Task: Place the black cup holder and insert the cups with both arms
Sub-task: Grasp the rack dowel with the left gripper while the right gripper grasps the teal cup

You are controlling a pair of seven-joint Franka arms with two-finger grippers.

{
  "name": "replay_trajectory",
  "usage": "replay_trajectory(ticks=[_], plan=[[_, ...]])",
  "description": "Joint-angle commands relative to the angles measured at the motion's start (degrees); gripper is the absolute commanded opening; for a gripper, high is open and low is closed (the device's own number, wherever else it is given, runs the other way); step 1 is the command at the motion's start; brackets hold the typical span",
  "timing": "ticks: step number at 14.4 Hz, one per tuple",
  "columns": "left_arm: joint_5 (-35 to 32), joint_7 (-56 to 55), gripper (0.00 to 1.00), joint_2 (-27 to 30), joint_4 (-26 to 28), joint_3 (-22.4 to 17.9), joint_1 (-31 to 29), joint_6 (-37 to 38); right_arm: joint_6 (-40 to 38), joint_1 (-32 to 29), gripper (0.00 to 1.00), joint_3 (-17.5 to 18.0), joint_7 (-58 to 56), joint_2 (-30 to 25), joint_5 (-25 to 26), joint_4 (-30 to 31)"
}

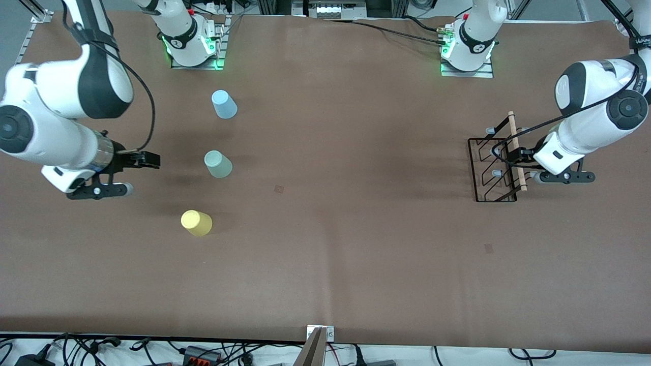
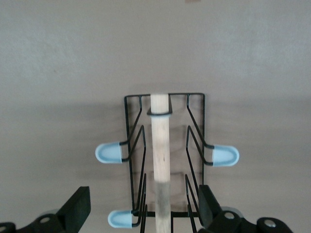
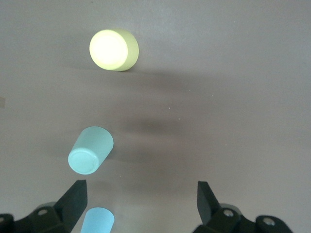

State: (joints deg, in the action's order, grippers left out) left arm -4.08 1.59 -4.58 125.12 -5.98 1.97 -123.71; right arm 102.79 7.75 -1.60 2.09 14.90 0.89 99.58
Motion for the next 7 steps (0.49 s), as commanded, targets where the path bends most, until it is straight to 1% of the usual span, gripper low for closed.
replay_trajectory(ticks=[1, 3, 5, 7], plan=[[-0.05, 1.57, 0.79, 2.3, 3.1, 0.53, -0.65, -0.48, 4.06, 3.57, 1.0, -0.15, 5.62, -0.84, -0.27, 4.55], [-0.05, 1.4, 0.68, 2.38, 3.2, 0.62, -0.65, 0.39, 7.58, 5.86, 1.0, -0.15, 10.02, -0.67, -0.27, 7.37], [0.13, 1.13, 0.58, 2.47, 3.2, 0.62, -0.65, 2.06, 9.18, 7.01, 1.0, -0.15, 10.65, 0.82, -0.36, 8.26], [1.18, 0.78, 0.44, 2.47, 3.2, 0.62, -0.65, 3.21, 9.18, 7.71, 1.0, -0.07, 10.92, 2.67, -0.8, 8.35]])
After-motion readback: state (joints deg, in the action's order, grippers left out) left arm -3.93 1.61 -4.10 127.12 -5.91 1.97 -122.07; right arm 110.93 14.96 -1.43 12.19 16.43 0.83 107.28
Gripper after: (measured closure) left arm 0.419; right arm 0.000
